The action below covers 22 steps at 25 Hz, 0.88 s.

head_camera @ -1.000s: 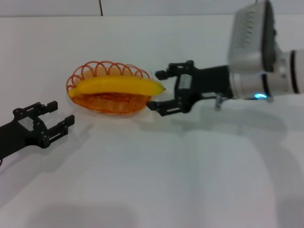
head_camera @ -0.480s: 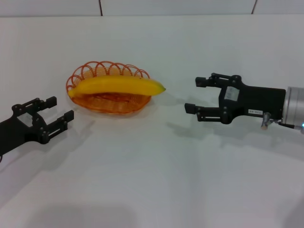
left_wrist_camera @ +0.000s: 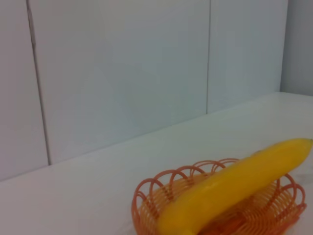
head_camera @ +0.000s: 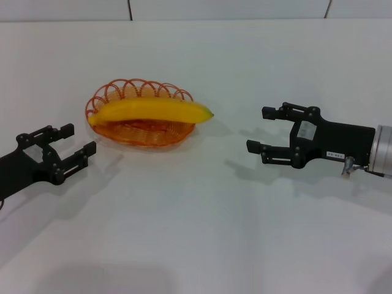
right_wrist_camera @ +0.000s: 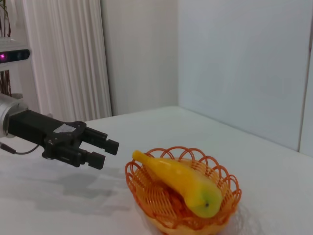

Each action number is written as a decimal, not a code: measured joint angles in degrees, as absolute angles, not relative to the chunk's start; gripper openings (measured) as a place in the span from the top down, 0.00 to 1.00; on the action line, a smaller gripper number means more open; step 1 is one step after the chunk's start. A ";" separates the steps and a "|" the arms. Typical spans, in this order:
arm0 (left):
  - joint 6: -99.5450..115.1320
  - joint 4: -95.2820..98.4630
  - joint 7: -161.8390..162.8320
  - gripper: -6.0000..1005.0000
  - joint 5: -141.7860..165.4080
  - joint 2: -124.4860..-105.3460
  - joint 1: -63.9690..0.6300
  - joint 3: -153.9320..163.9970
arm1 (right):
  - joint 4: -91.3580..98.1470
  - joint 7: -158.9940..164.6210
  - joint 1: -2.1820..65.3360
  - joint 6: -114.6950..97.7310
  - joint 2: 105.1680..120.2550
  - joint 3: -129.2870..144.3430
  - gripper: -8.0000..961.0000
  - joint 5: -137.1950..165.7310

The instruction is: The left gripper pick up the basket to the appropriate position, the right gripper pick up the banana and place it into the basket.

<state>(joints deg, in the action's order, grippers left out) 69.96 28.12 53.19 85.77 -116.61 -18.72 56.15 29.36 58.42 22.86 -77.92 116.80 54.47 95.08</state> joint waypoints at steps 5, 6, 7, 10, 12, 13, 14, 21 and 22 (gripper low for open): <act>69.96 28.12 53.17 0.39 85.77 -116.64 -18.87 56.23 | 28.49 58.27 23.16 -77.42 116.79 53.93 0.14 95.03; 69.96 28.12 53.17 0.39 85.77 -116.66 -18.90 56.27 | 28.32 58.25 23.18 -77.23 116.81 53.93 0.14 95.03; 69.95 28.12 53.17 0.39 85.77 -116.68 -18.91 56.32 | 28.16 58.23 23.22 -77.13 116.82 53.93 0.14 95.02; 69.96 28.12 53.17 0.39 85.77 -116.72 -18.91 56.39 | 27.85 58.19 23.36 -77.06 116.86 53.91 0.14 95.01; 69.96 28.12 53.17 0.39 85.77 -116.72 -18.91 56.35 | 27.83 58.17 23.40 -77.06 116.90 53.90 0.14 95.00; 69.96 28.12 53.17 0.39 85.77 -116.72 -18.91 56.35 | 27.83 58.17 23.43 -77.06 116.92 53.89 0.14 95.01; 69.96 28.12 53.17 0.39 85.78 -116.72 -18.91 56.38 | 27.82 58.16 23.44 -77.06 116.91 53.88 0.14 95.00; 69.96 28.12 53.17 0.39 85.78 -116.71 -18.90 56.49 | 27.77 58.13 23.47 -77.07 116.99 53.87 0.14 95.00; 69.96 28.12 53.17 0.39 85.78 -116.71 -18.90 56.51 | 27.77 58.12 23.47 -77.08 116.99 53.87 0.14 95.01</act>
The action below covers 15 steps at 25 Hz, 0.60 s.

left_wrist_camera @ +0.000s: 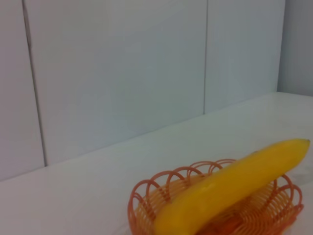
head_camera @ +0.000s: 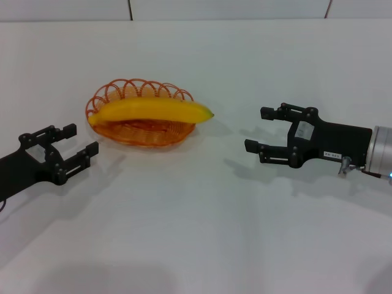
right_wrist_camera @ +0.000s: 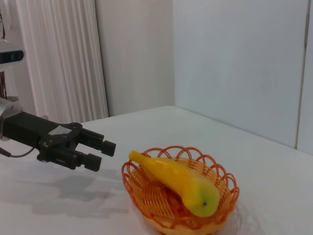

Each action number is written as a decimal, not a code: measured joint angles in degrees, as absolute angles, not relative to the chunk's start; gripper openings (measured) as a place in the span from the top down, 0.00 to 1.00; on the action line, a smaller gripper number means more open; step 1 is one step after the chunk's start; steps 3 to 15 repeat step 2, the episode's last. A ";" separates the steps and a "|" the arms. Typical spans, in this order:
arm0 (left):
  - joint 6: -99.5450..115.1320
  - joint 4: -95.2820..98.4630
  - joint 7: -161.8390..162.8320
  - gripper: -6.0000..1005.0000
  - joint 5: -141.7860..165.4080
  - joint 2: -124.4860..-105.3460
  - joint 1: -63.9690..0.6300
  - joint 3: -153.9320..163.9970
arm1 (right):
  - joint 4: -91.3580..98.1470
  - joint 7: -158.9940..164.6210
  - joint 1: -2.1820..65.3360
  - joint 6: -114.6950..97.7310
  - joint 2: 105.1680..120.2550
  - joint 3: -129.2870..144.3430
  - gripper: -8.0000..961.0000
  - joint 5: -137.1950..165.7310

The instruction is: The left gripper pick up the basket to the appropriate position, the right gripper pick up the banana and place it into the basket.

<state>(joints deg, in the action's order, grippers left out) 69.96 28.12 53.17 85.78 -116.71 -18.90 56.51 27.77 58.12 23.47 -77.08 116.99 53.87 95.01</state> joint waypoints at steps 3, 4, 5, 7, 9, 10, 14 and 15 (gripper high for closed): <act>69.96 28.12 53.17 0.39 85.77 -116.71 -18.90 56.52 | 27.77 58.11 23.47 -77.08 116.98 53.87 0.14 95.00; 69.96 28.12 53.17 0.39 85.77 -116.71 -18.90 56.52 | 27.77 58.11 23.47 -77.08 116.98 53.87 0.14 95.00; 69.96 28.12 53.17 0.39 85.77 -116.71 -18.90 56.52 | 27.77 58.11 23.47 -77.08 116.98 53.87 0.14 95.00; 69.96 28.12 53.17 0.39 85.77 -116.71 -18.90 56.52 | 27.77 58.11 23.47 -77.08 116.98 53.87 0.14 95.00; 69.96 28.12 53.17 0.39 85.77 -116.71 -18.90 56.52 | 27.77 58.11 23.47 -77.08 116.98 53.87 0.14 95.00; 69.96 28.12 53.17 0.39 85.77 -116.71 -18.90 56.52 | 27.77 58.11 23.47 -77.08 116.98 53.87 0.14 95.00; 69.96 28.12 53.17 0.39 85.77 -116.71 -18.90 56.52 | 27.77 58.11 23.47 -77.08 116.98 53.87 0.14 95.00; 69.96 28.12 53.17 0.39 85.77 -116.71 -18.90 56.52 | 27.77 58.11 23.47 -77.08 116.98 53.87 0.14 95.00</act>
